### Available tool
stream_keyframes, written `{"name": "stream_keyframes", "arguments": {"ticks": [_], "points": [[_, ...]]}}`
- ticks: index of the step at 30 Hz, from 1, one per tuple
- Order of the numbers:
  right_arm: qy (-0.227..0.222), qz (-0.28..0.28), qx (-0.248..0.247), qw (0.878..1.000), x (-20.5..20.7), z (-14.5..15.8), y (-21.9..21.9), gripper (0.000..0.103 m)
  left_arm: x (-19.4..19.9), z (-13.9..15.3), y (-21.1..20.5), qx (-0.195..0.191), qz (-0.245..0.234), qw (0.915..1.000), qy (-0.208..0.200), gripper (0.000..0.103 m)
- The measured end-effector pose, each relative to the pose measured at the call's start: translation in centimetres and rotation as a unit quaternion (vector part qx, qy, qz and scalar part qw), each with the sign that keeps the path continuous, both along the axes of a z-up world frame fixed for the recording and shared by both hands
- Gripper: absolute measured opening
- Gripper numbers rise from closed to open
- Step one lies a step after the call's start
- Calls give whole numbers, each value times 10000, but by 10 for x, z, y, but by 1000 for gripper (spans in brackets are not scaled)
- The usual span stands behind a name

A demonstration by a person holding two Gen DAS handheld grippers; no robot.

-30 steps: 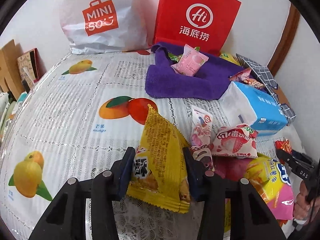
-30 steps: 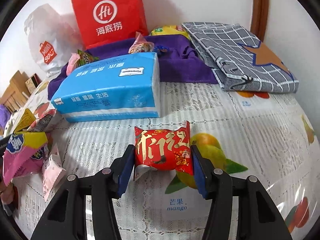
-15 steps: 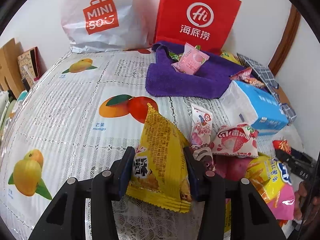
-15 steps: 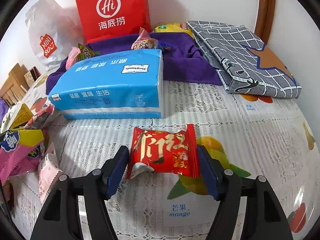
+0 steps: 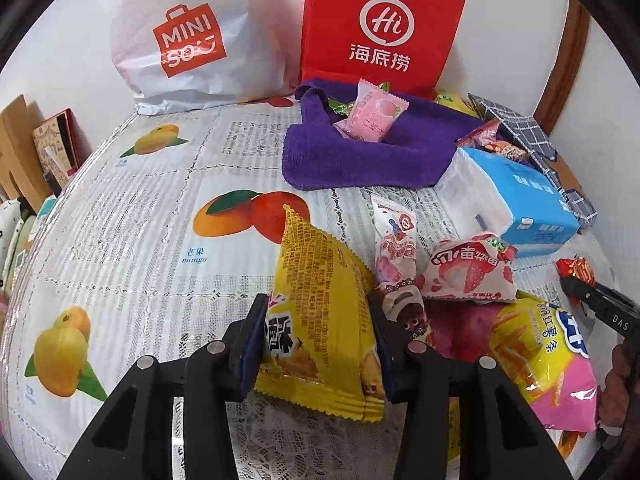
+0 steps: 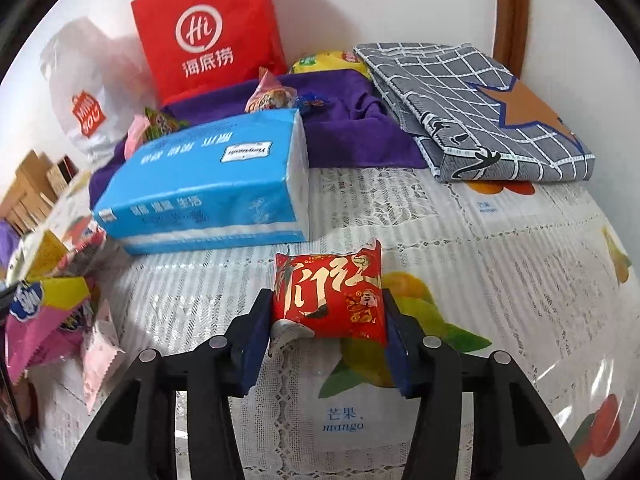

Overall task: Organize snacks
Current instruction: 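Lift the red packet with the right tool while the left lifts the yellow bag, then carry the red packet and yellow bag over the purple towel with both tools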

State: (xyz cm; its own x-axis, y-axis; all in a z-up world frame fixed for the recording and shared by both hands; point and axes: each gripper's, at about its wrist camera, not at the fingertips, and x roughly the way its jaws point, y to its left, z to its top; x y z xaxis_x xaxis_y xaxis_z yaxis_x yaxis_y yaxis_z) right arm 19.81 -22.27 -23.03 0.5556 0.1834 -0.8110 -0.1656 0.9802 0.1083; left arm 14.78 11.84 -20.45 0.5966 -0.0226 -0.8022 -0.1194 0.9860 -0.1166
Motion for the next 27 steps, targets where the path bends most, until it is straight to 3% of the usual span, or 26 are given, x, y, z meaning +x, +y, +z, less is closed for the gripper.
{"name": "stream_keyframes", "arguments": {"ticks": [9,13,20,27], "points": [[-25,22,353,9994,-8,6,-12,48,-13,4,6,-199,127,9997,42,43],[21,-62,434,9990,-16,12,-20,48,-26,14,3,-34,77,9999,58,43],[-362,27,353,9987,-27,54,-21,48,-32,46,-3,-87,41,9999,-94,43],[-676,137,169,9975,-10,100,-8,48,-11,85,-24,-144,-238,9993,-243,43]]}}
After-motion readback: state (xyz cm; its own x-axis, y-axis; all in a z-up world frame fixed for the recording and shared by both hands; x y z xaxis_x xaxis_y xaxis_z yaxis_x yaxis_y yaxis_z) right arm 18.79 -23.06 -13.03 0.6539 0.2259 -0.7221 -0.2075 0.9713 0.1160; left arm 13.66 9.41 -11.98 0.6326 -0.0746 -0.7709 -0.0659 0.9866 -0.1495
